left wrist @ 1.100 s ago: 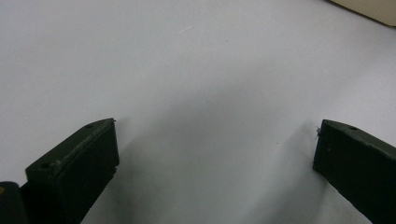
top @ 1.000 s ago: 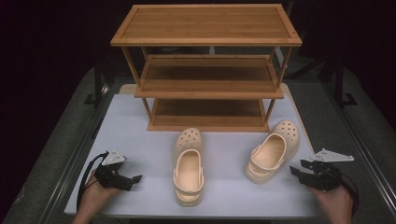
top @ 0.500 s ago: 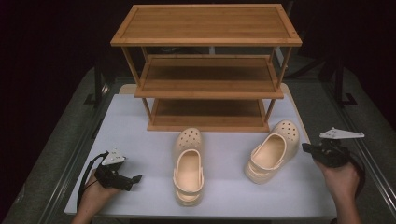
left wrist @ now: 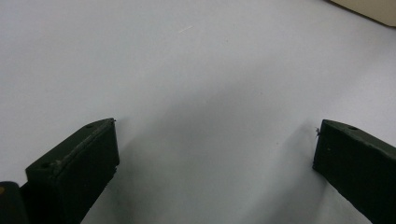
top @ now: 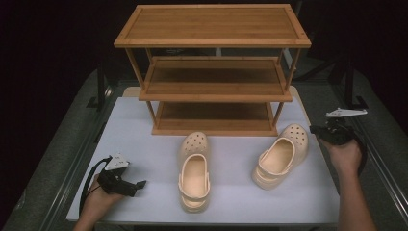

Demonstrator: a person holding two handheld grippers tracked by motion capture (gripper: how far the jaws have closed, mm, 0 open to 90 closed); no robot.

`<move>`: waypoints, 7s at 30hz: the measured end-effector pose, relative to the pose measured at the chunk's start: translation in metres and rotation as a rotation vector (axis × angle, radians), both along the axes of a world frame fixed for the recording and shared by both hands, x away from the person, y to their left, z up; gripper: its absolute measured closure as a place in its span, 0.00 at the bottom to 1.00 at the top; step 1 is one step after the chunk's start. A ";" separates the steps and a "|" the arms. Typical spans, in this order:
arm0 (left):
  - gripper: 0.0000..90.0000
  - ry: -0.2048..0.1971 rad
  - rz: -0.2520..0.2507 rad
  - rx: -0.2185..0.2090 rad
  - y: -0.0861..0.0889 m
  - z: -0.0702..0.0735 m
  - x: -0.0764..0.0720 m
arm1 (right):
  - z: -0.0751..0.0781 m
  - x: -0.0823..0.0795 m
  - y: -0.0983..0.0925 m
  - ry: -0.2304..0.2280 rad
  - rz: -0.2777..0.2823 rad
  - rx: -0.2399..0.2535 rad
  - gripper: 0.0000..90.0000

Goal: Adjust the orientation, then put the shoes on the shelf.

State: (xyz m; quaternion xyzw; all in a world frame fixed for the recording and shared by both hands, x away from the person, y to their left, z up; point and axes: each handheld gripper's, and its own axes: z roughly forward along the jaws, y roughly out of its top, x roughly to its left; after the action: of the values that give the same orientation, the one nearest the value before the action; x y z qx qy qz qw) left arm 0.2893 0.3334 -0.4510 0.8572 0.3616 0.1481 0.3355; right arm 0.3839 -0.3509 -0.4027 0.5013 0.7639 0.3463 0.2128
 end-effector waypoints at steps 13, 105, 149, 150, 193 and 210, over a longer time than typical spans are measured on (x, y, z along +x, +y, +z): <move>0.00 0.000 0.000 0.000 0.000 0.000 0.000 | -0.027 0.037 -0.002 0.085 0.037 -0.006 1.00; 0.00 0.001 -0.002 0.000 0.000 0.000 0.000 | -0.031 -0.128 0.079 0.077 0.343 0.154 1.00; 0.00 0.001 -0.001 0.000 0.000 0.000 0.000 | -0.033 -0.055 0.152 0.079 0.571 0.124 1.00; 0.00 0.001 -0.001 0.000 0.000 0.000 0.000 | -0.033 -0.054 0.154 0.079 0.577 0.129 1.00; 0.00 0.000 -0.001 -0.004 0.000 0.000 0.000 | -0.010 -0.064 0.154 0.041 0.501 0.177 0.75; 0.00 -0.004 -0.018 -0.073 -0.011 0.014 0.001 | 0.014 -0.075 0.156 -0.034 0.435 0.218 0.35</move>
State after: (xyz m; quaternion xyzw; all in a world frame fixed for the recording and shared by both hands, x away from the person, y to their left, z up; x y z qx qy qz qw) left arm 0.2903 0.3228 -0.4367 0.8473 0.3584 0.1334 0.3687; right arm 0.3085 -0.1948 -0.3890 0.3394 0.8082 0.4728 0.0905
